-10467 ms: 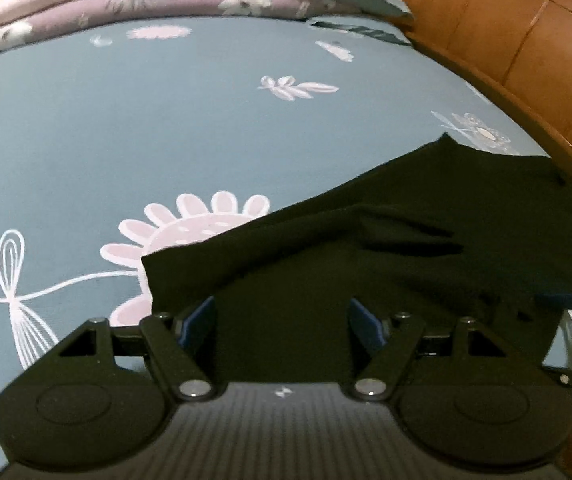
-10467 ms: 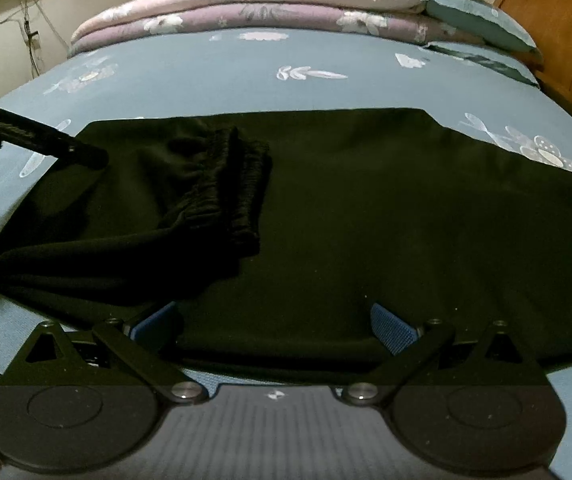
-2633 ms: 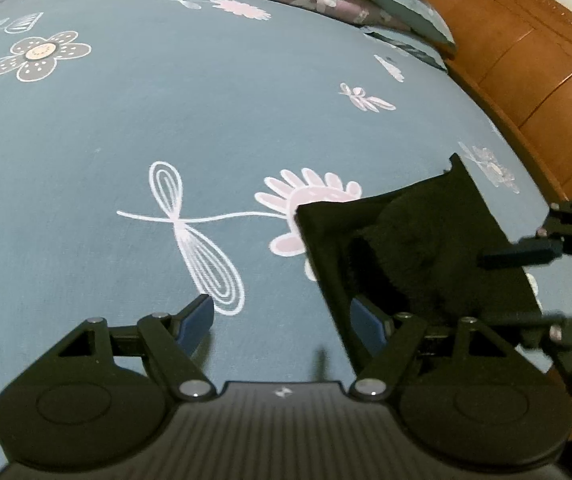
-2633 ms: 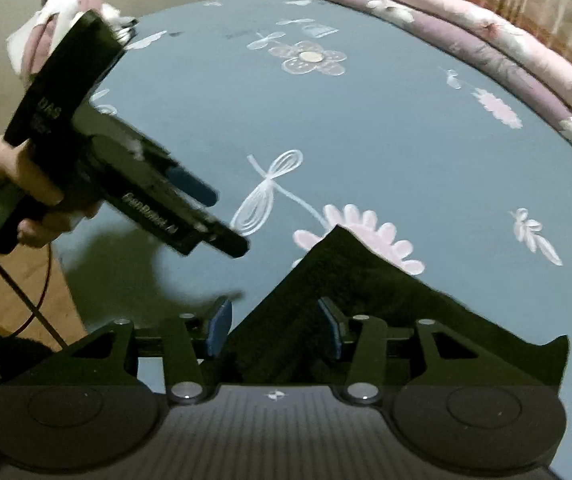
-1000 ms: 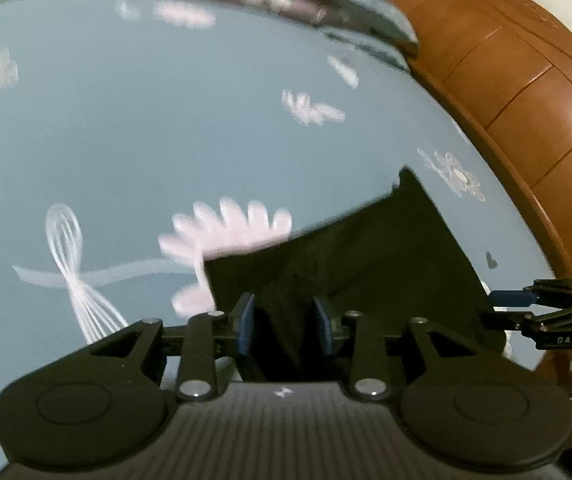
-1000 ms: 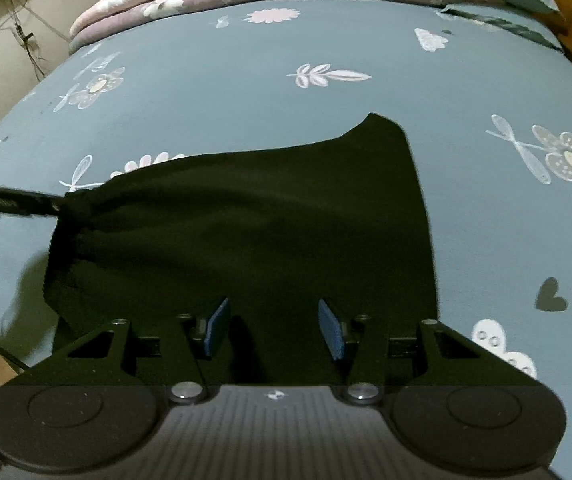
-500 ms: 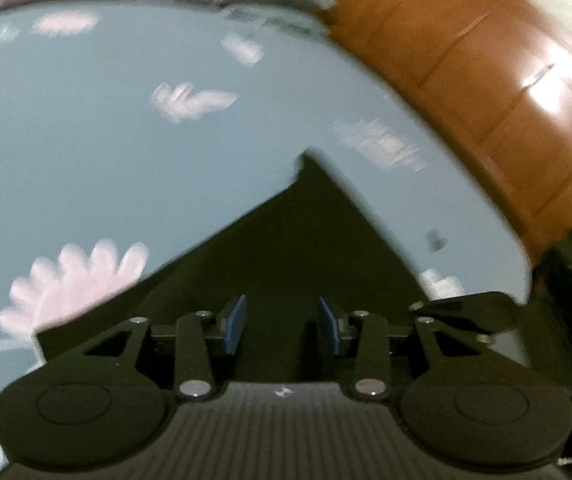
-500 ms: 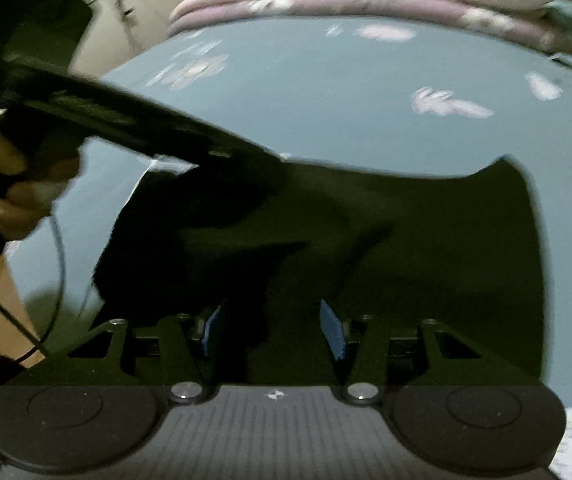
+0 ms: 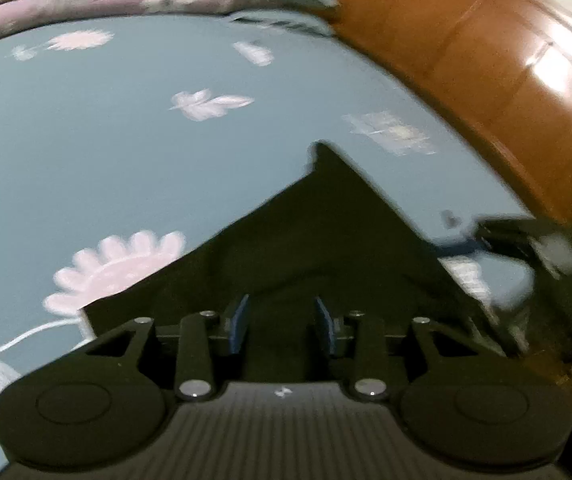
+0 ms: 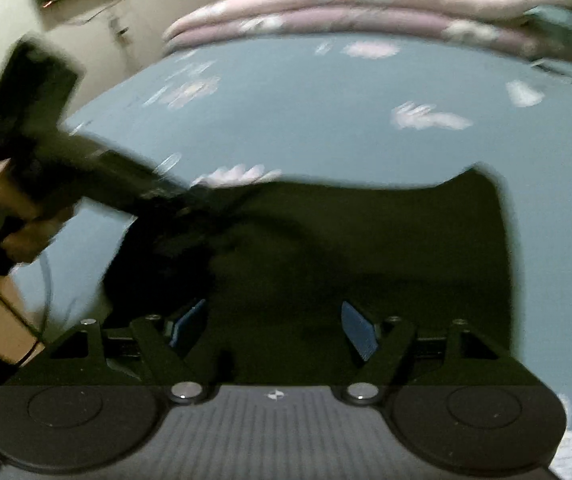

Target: Fold clothes

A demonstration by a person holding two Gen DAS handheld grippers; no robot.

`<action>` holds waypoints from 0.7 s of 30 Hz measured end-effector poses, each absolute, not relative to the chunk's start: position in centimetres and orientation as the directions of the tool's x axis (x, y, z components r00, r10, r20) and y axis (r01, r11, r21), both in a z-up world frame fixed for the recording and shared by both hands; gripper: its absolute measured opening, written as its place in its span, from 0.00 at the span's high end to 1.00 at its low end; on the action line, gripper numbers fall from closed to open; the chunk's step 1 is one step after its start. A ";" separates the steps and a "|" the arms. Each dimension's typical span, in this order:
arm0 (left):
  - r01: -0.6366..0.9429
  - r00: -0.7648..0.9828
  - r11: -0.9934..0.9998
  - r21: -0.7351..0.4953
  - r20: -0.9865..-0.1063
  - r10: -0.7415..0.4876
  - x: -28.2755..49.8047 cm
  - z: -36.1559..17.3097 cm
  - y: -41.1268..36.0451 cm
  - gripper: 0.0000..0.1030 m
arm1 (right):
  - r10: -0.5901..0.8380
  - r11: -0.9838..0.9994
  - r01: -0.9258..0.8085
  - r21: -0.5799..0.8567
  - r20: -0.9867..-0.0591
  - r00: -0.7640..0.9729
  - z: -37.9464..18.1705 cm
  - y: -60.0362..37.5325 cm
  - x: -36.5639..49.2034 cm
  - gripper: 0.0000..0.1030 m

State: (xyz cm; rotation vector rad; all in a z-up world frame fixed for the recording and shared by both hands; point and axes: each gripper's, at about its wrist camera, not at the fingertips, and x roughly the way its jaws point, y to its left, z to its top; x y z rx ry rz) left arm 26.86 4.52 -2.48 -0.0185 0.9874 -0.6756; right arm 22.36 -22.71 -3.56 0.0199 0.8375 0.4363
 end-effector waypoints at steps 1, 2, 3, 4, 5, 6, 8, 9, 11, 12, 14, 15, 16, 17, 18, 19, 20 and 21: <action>0.530 0.355 0.786 -0.318 -0.758 -0.546 26.7 -2.5 4.3 0.63 | 0.355 0.924 -0.341 0.172 -0.712 0.605 -3.4 -23.5 22.9 0.24; 0.543 0.344 0.774 -0.326 -0.754 -0.559 26.6 -2.5 4.0 0.63 | 0.319 0.939 -0.309 0.151 -0.716 0.621 -3.5 -24.3 23.6 0.24; 0.555 0.333 0.762 -0.334 -0.750 -0.571 26.5 -2.6 3.8 0.64 | 0.274 0.954 -0.274 0.120 -0.723 0.634 -3.8 -24.9 24.4 0.24; 0.564 0.323 0.752 -0.340 -0.747 -0.581 26.3 -2.7 3.6 0.64 | 0.242 0.962 -0.254 0.096 -0.728 0.641 -4.3 -25.4 25.1 0.24; 0.558 0.317 0.756 -0.342 -0.754 -0.575 26.1 -3.1 3.9 0.64 | 0.226 0.966 -0.242 0.087 -0.735 0.640 -5.0 -25.7 25.8 0.24; 0.553 0.311 0.760 -0.343 -0.761 -0.569 25.9 -3.5 4.2 0.64 | 0.213 0.970 -0.230 0.081 -0.742 0.636 -5.8 -26.0 26.6 0.24; 0.541 0.299 0.767 -0.344 -0.774 -0.558 25.5 -4.3 4.7 0.64 | 0.197 0.973 -0.218 0.075 -0.762 0.616 -7.4 -26.2 27.7 0.24; 0.536 0.292 0.771 -0.345 -0.780 -0.553 25.3 -4.7 4.9 0.64 | 0.198 0.973 -0.215 0.080 -0.770 0.606 -8.2 -26.1 28.1 0.24; 0.532 0.288 0.775 -0.342 -0.787 -0.546 25.1 -4.9 5.2 0.66 | 0.211 0.973 -0.208 0.105 -0.772 0.599 -8.9 -26.5 28.6 0.24; 0.533 0.289 0.775 -0.339 -0.788 -0.543 24.9 -4.8 5.2 0.66 | 0.212 0.972 -0.208 0.106 -0.771 0.600 -8.8 -26.8 28.4 0.24; 0.538 0.285 0.776 -0.329 -0.795 -0.535 24.6 -4.2 5.3 0.65 | 0.197 0.975 -0.204 0.089 -0.774 0.601 -8.3 -27.1 28.0 0.24; 0.534 0.286 0.778 -0.331 -0.796 -0.534 24.7 -3.6 5.3 0.66 | 0.177 0.977 -0.204 0.064 -0.777 0.604 -7.9 -27.0 27.6 0.24; 0.532 0.288 0.779 -0.332 -0.795 -0.535 24.8 -3.0 5.3 0.66 | 0.173 0.975 -0.218 0.047 -0.774 0.609 -7.3 -26.8 27.0 0.24; 0.534 0.302 0.777 -0.333 -0.783 -0.543 25.0 -2.3 5.3 0.65 | 0.201 0.967 -0.249 0.054 -0.763 0.614 -6.7 -26.5 26.3 0.24; 0.543 0.325 0.773 -0.328 -0.767 -0.553 25.3 -1.6 5.3 0.63 | 0.236 0.956 -0.285 0.067 -0.750 0.617 -6.1 -26.3 25.4 0.24; 0.549 0.337 0.769 -0.327 -0.755 -0.562 25.7 -1.2 5.1 0.61 | 0.271 0.944 -0.320 0.078 -0.737 0.620 -5.5 -26.0 24.6 0.23; 0.554 0.348 0.766 -0.325 -0.745 -0.569 26.1 -0.9 4.9 0.60 | 0.306 0.931 -0.355 0.089 -0.722 0.620 -4.9 -25.7 23.7 0.23; 0.556 0.356 0.769 -0.315 -0.746 -0.563 26.4 -1.0 4.5 0.60 | 0.333 0.916 -0.392 0.090 -0.717 0.613 -4.9 -25.0 23.2 0.23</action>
